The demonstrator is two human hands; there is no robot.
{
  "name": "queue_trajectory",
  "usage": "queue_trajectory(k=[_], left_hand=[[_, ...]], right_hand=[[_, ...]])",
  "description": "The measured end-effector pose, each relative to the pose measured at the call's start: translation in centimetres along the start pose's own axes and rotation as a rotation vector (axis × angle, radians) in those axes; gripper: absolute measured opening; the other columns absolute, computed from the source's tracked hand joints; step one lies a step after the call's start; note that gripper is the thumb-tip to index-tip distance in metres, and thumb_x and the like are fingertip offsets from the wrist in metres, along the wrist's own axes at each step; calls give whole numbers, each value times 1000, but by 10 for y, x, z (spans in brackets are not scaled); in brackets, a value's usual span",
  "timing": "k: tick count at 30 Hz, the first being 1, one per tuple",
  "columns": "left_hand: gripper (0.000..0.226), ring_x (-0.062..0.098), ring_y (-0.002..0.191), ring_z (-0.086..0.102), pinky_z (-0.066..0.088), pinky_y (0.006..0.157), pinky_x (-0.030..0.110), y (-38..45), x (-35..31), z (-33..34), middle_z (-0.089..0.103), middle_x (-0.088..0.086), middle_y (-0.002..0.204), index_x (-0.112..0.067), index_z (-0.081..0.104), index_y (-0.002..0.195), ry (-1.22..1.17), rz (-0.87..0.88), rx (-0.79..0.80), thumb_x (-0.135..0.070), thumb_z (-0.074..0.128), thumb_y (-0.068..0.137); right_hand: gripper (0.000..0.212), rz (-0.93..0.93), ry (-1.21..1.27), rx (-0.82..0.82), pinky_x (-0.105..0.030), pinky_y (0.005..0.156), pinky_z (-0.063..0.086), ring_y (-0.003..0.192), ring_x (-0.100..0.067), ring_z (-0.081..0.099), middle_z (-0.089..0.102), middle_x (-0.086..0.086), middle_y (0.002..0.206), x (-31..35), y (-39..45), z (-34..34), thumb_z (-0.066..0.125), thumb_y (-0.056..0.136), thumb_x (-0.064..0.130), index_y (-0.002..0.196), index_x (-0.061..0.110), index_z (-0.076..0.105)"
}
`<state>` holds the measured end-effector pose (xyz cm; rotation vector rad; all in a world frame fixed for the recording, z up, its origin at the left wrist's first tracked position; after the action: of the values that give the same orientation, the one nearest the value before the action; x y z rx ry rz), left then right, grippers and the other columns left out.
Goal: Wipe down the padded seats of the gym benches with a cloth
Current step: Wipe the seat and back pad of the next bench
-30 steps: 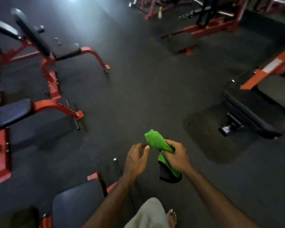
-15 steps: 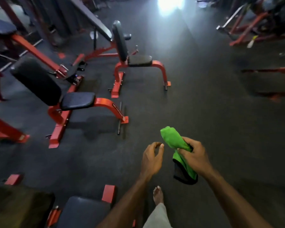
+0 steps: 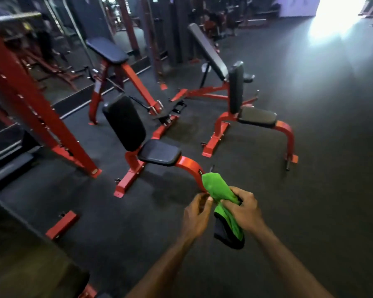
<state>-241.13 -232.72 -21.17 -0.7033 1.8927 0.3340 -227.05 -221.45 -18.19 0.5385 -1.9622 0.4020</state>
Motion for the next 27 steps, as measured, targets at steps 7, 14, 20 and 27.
queue_trajectory(k=[7,14,20,27], left_hand=[[24,7,90,67,52,81,32,107,7,-47,72,-12,91,-23,64,105,-10,-103,-248,-46,57,101],[23,6,89,68,55,83,34,205,13,-65,73,-9,93,-26,64,98,-66,-265,-440,-48,58,101],[46,7,86,71,59,82,43,263,18,-106,75,-11,89,-31,65,99,-82,-313,-576,-72,55,79],[30,4,83,68,58,82,30,331,23,-187,72,-9,89,-25,66,107,-71,-318,-653,-50,70,90]], right_hand=[[29,-119,-43,236,-20,75,51,82,-1,67,74,11,89,27,141,61,81,79,16,106,27,76],[32,-156,-60,473,-24,67,49,73,-6,63,68,8,77,43,277,116,72,67,50,85,25,66],[23,-232,-70,639,-22,65,46,75,-8,63,68,8,81,79,351,167,80,79,36,90,23,65],[26,-272,-30,689,-21,57,41,61,-3,50,58,3,70,133,414,238,79,85,24,80,14,56]])
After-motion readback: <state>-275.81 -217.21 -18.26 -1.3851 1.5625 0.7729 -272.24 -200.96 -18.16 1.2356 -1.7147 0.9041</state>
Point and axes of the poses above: each hand's wrist, its own y-axis towards the middle knuckle, its own z-axis out of the palm, x = y × z, the point moved 8 cm from there along y, towards the middle knuckle
